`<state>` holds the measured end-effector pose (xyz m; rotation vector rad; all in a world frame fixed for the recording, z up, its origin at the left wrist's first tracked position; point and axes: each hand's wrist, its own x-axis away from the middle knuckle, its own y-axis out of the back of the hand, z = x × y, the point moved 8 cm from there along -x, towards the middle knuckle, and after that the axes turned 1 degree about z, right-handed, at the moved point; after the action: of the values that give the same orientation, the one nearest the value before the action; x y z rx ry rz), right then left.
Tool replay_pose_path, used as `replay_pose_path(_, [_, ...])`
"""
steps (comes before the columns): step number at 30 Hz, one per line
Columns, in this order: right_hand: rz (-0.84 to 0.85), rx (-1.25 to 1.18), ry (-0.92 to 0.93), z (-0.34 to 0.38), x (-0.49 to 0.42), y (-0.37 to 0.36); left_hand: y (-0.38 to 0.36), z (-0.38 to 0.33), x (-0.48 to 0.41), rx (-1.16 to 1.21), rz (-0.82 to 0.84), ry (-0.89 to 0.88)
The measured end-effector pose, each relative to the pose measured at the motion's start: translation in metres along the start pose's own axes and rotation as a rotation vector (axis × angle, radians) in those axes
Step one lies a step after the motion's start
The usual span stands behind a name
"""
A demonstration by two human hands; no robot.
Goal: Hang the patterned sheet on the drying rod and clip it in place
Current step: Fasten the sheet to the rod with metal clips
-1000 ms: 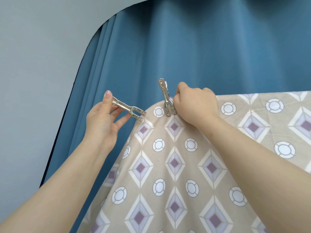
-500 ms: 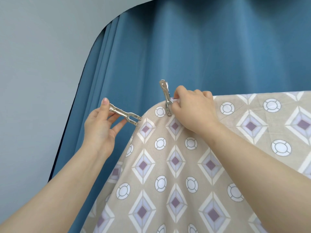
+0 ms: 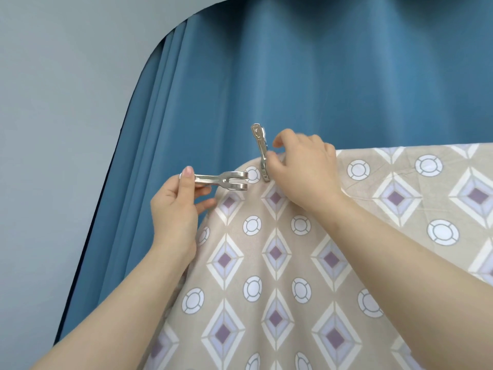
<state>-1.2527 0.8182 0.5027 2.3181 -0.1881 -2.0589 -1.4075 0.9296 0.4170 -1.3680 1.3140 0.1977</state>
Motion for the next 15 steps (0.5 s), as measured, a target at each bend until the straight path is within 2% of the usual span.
replay_pose_path(2, [-0.142, -0.152, 0.077, 0.014, 0.006, 0.015, -0.005, -0.008, 0.000, -0.057, 0.037, -0.049])
replay_pose_path(3, [-0.101, -0.250, 0.114, 0.022, 0.008, 0.015, -0.006, -0.010, 0.000, -0.075, 0.046, -0.056])
replay_pose_path(6, [0.342, -0.420, 0.097, 0.038, 0.013, -0.015, -0.007, -0.016, 0.001, -0.098, 0.055, -0.058])
replay_pose_path(8, [0.472, -0.517, 0.082, 0.040, 0.017, -0.024, -0.007, -0.020, 0.002, -0.088, 0.074, -0.059])
replay_pose_path(11, [0.471, -0.724, 0.024, 0.037, 0.019, -0.025, -0.008, -0.023, 0.001, -0.128, 0.107, -0.040])
replay_pose_path(15, [0.481, -0.827, 0.011, 0.033, 0.020, -0.025, -0.011, -0.014, -0.005, -0.074, 0.234, 0.202])
